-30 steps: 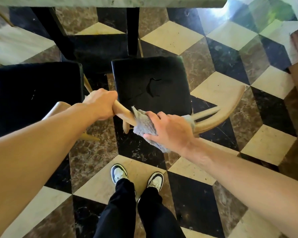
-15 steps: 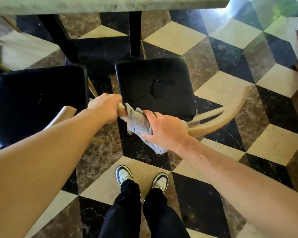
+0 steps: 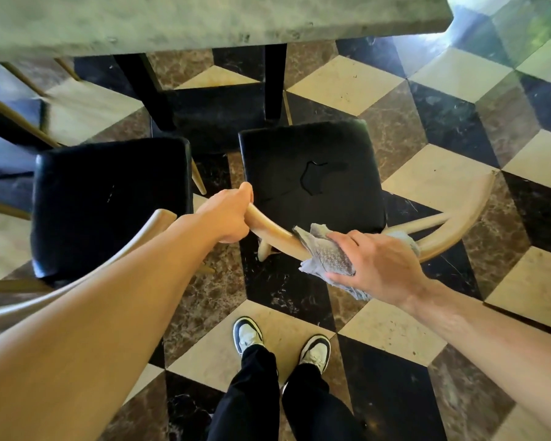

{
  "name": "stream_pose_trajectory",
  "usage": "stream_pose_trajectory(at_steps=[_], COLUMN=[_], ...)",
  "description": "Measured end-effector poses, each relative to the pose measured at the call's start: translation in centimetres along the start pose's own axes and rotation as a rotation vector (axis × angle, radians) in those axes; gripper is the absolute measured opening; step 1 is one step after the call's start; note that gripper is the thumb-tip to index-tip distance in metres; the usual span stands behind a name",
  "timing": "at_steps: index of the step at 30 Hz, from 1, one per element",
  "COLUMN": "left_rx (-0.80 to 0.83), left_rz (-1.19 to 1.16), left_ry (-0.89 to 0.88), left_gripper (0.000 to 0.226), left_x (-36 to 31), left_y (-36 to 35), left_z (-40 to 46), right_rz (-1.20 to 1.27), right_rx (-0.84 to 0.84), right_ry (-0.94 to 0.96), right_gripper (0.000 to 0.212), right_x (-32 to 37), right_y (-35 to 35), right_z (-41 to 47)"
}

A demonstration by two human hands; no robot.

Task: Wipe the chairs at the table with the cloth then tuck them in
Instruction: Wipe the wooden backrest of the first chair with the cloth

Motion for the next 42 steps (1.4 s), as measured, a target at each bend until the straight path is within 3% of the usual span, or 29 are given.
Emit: stream_pose_trajectory(at_steps=[6,10,16,18,20,23,26,28,32,35,37,42], left_rx=[0.13,0.231,0.309,0.295,0.149,-0.163,-0.287,-0.299,-0.29,-0.283,-0.264,-0.192], left_rz=[-0.146,-0.583,-0.883,-1.015,-1.098,-1.112,-1.085,-1.115,-1.112,-0.966,-0.902,-0.916], left_ry=[0.031,0.113,0.151,0.168,0.178,0.189,0.171,0.179,0.245,0.194,0.178,0.26], left_gripper=[0.06,0.062,0.09,0.096,0.09,0.072,0.053,0.037,0.06,0.044,0.046,0.057], left_x=[0.1,0.3,0.4,0.8,1.4,3.1,4.6,5.3,5.8,5.2,4.8,4.4], left_y=[0.1,0.6,0.7,0.8,0.9,0.5,-0.2,-0.4,-0.3,-0.2,-0.5,-0.9], left_z=[-0.4,-0.8,-1.0,-0.7,-1.0,-1.9,-2.5,-2.6,-2.6,-2.9,-3.0,-2.6], right_rz=[0.036,0.142,0.299,0.386,0.451,0.492,0.581,0.638,0.573,0.452,0.313,0.184], right_rx=[0.113,0.179,0.059,0.04,0.021,-0.019,-0.047,-0.069,-0.032,0.039,0.092,-0.012], right_ry=[-0.129,-0.257,-0.291,-0.3,-0.264,-0.086,0.051,0.094,0.054,-0.051,-0.037,-0.075], right_gripper=[0.07,0.051,0.055,0.054,0.057,0.055,0.049,0.052,0.075,0.081,0.085,0.072], right_x=[4.0,6.5,8.2,8.5,8.8,9.1,8.7,8.5,7.7,6.1,4.7,-1.0], right_y=[-0.8,-1.8,-1.6,-1.7,-1.7,-1.4,-1.3,-1.3,-1.6,-1.4,-1.3,0.2], right_z=[4.6,9.2,13.1,14.4,15.5,16.4,16.5,16.0,13.7,9.7,6.0,-1.4])
Point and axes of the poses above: each hand's wrist, its own z-axis towards the middle knuckle, its own y-axis out of the back of the hand, x = y × z, the point moved 4 cm from there along z, towards the middle knuckle, and after that the axes turned 6 degrees about y, right-handed, at the moved point
